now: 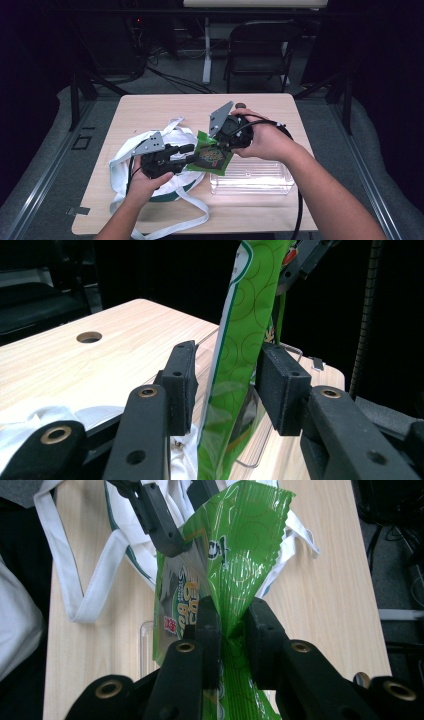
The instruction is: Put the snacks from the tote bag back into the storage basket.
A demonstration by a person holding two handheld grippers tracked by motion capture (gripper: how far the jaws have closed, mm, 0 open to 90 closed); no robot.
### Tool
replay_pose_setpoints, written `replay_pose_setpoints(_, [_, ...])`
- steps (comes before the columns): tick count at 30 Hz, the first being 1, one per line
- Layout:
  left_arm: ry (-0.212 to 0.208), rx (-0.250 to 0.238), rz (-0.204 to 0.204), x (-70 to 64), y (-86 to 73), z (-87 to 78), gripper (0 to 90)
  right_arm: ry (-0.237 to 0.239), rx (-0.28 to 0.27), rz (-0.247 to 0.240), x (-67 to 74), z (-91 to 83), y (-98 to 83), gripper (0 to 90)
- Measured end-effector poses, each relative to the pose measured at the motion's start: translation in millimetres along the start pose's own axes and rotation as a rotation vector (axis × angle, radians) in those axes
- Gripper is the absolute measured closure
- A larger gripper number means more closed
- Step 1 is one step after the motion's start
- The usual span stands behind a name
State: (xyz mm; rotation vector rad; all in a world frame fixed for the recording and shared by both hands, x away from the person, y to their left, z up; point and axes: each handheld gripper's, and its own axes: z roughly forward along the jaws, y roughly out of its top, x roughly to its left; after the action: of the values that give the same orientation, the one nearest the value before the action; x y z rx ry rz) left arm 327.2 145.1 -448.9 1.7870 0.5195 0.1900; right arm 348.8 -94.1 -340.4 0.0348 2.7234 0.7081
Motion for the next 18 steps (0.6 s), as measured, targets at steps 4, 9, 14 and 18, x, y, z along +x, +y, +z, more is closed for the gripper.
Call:
replay_pose_setpoints(4, [0.002, 0.001, -0.011, 1.3, -0.6, -0.3, 59.4, -0.011, 0.011, -0.001, -1.1, -1.6, -2.3, 78.0])
replay_pose_setpoints(9, [0.006, 0.007, -0.018, 3.2, -1.5, -0.5, 59.1, -0.026, 0.020, 0.007, -2.8, -4.8, -7.2, 78.0])
replay_pose_setpoints(14, [0.010, 0.002, -0.023, 4.1, -2.2, -0.4, 59.1, -0.035, 0.033, 0.005, -4.3, -6.5, -9.9, 78.0])
replay_pose_setpoints(18, [0.013, 0.004, -0.027, 5.3, -2.8, -0.5, 59.1, -0.041, 0.035, 0.011, -4.5, -7.3, -12.3, 78.0])
